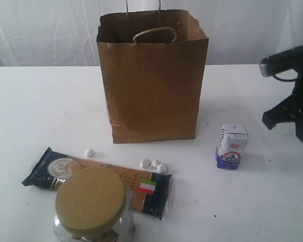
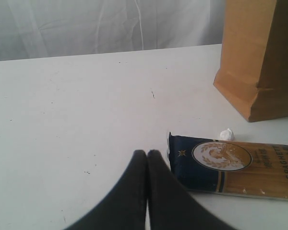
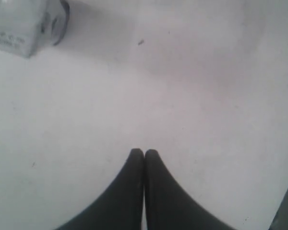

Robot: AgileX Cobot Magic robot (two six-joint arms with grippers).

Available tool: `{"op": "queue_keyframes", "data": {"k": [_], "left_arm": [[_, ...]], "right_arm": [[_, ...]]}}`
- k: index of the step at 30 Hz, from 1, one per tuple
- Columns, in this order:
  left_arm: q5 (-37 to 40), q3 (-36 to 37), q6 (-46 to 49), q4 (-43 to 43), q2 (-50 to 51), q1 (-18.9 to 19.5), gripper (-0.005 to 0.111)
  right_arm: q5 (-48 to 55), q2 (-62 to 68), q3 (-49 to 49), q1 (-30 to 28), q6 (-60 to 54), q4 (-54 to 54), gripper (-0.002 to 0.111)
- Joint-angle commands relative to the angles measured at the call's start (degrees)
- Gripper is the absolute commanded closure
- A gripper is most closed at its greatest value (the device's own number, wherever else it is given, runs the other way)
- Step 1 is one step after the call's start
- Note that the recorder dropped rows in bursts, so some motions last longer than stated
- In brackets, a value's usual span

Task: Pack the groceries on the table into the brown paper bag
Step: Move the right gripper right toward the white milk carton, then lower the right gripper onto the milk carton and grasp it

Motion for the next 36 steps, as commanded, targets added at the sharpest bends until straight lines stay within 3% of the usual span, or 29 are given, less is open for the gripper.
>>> {"op": "queue_keyframes", "data": {"k": [1,7,14,18,25,36], "left_arm": [[-0.04,0.17,0.01,-0.56,-0.24,-0.26,0.107],[-0.04,0.17,0.01,-0.56,-0.24,-0.26,0.107],[-0.04,0.17,0.01,-0.56,-0.24,-0.26,0.107],[-0.04,0.17,0.01,-0.56,-0.24,-0.26,0.107],[-0.04,0.17,0.01,-0.56,-0.24,-0.26,0.107],[-0.04,0.17,0.01,-0.56,-0.24,-0.26,0.107]], "right_arm": [[-1.85,-0.27,4.54,-0.23,1.61,0.35,0.108],[-3.35,-0.39,5.73,-0.13,-1.65,7.65,0.108],[-11.98,-3.34,5.73,-0.13,-17.83,25.03,0.107],[-15.07,-3.59,5.73,-0.13,-20.24,24.9,0.093],[-18.81,-3.49,5.73,-0.13,-20.24,26.82,0.048],[-29.06,-0.8,5.73,-0.13,-21.69,29.76,0.046]]}}
